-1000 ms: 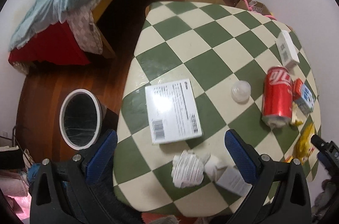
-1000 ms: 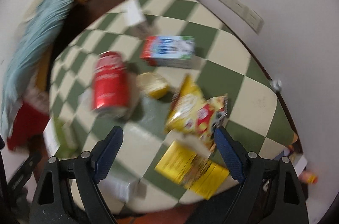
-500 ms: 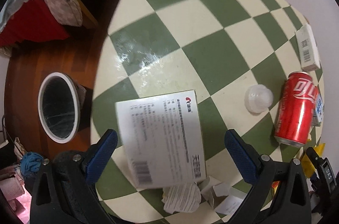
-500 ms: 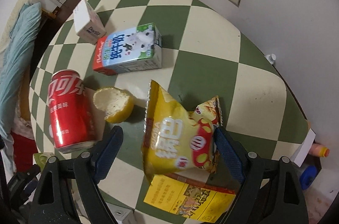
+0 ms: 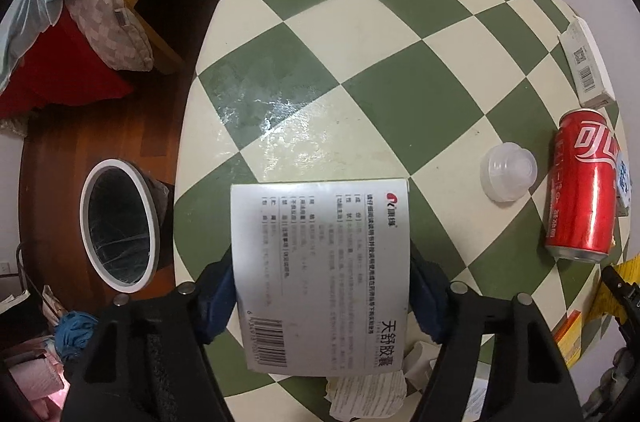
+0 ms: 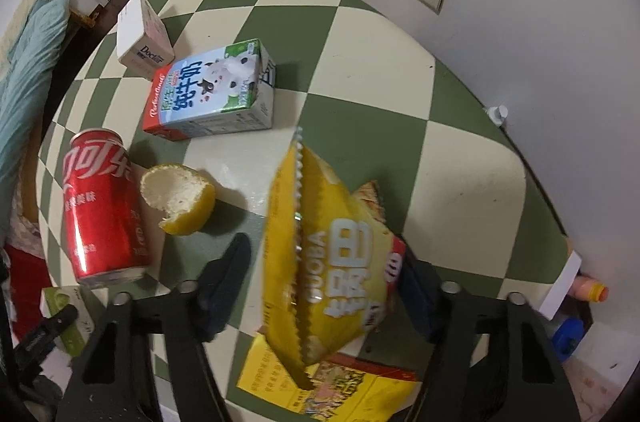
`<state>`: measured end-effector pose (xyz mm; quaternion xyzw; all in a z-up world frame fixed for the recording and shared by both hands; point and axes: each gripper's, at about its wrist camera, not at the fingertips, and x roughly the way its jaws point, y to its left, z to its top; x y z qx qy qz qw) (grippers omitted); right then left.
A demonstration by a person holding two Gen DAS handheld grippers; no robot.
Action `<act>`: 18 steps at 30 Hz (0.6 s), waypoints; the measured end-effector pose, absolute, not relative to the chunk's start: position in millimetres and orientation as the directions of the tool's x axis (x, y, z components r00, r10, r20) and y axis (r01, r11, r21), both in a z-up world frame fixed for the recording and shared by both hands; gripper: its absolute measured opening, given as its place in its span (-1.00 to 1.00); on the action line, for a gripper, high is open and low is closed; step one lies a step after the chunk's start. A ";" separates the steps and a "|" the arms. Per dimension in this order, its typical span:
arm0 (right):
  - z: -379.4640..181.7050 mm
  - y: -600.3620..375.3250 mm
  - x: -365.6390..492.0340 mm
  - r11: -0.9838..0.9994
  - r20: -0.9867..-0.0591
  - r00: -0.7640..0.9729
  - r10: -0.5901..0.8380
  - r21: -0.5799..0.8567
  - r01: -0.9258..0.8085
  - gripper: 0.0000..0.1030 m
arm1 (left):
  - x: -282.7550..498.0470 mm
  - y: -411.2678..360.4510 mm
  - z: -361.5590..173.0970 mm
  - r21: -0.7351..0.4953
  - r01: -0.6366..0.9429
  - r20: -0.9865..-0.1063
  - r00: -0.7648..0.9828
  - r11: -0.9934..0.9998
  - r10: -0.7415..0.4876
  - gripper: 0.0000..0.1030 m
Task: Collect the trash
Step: 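Grasp the white medicine box with the left gripper while the right gripper grasps the yellow chip bag, then carry both items to the white bin and open both grippers to drop them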
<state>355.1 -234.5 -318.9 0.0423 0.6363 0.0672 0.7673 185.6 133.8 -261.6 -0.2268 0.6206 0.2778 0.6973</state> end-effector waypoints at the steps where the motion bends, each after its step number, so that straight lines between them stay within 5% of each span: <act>1: -318.5 -236.9 354.4 0.988 -0.970 0.187 0.154 0.147 -0.053 0.14 | 184.9 133.1 -260.8 0.028 -0.662 -0.990 0.083 0.749 0.111 0.34; 6: -309.1 -241.6 349.3 0.982 -0.958 0.224 0.180 0.161 -0.100 -0.09 | 186.2 124.7 -243.3 0.038 -0.612 -0.980 0.132 0.790 0.150 0.32; 18: -236.4 -217.6 326.6 0.935 -0.889 0.312 0.336 0.275 -0.224 -0.11 | 169.4 128.4 -153.9 0.015 -0.579 -0.920 0.312 0.815 0.238 0.31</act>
